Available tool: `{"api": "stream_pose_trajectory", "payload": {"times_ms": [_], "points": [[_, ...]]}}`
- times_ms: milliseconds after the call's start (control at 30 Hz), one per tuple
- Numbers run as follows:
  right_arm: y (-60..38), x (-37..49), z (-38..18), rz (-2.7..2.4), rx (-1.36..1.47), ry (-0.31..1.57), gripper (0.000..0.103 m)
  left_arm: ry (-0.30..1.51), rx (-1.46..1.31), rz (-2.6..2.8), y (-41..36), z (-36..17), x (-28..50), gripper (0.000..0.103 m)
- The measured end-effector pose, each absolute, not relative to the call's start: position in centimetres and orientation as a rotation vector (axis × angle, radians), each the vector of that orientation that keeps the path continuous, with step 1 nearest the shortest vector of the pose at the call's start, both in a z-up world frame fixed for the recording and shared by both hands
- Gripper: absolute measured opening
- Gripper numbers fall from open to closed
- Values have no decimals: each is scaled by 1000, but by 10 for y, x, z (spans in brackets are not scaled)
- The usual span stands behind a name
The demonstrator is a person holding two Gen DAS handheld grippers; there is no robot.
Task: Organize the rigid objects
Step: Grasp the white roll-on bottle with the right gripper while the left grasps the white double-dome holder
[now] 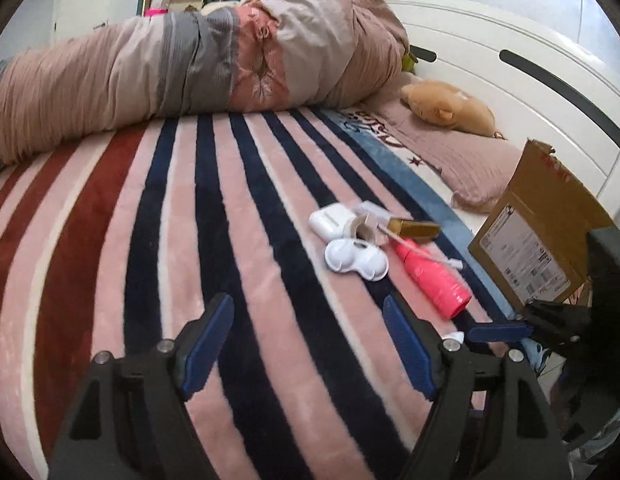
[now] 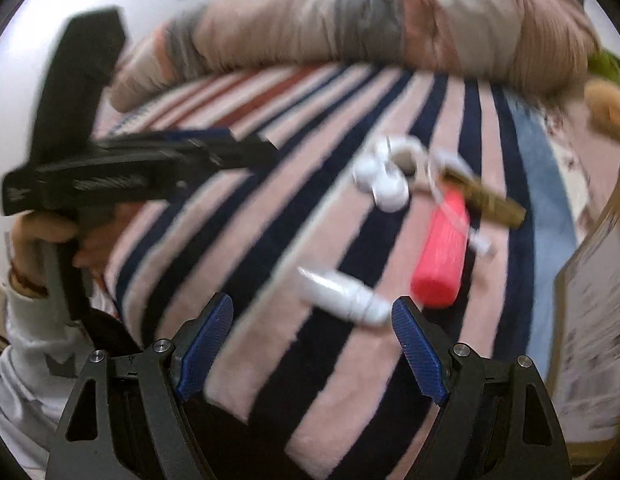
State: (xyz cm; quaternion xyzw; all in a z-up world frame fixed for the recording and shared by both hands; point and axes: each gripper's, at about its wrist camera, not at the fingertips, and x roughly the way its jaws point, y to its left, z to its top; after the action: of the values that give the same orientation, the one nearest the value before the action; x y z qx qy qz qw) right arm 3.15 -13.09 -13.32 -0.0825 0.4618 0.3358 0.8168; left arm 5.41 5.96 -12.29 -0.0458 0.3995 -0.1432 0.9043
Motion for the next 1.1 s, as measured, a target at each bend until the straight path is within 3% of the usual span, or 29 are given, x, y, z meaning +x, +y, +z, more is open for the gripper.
{"api": "stream_pose_trajectory", "payload": {"times_ms": [100,267,367,1100], "points": [[-129,39,-152,675,-169,1035,74,838,-110,-311,60,-127,54,75],[-129,48,-157,652,-136,1022,72,842,-114,-310,60,-131,58,75],[-120,54,-159,605,-173,1001,59,860,-139,-310,61,-137,66,75],[-164,48,-161,632,-140,950,60,901,-147,-361,4,-178,134,75]]}}
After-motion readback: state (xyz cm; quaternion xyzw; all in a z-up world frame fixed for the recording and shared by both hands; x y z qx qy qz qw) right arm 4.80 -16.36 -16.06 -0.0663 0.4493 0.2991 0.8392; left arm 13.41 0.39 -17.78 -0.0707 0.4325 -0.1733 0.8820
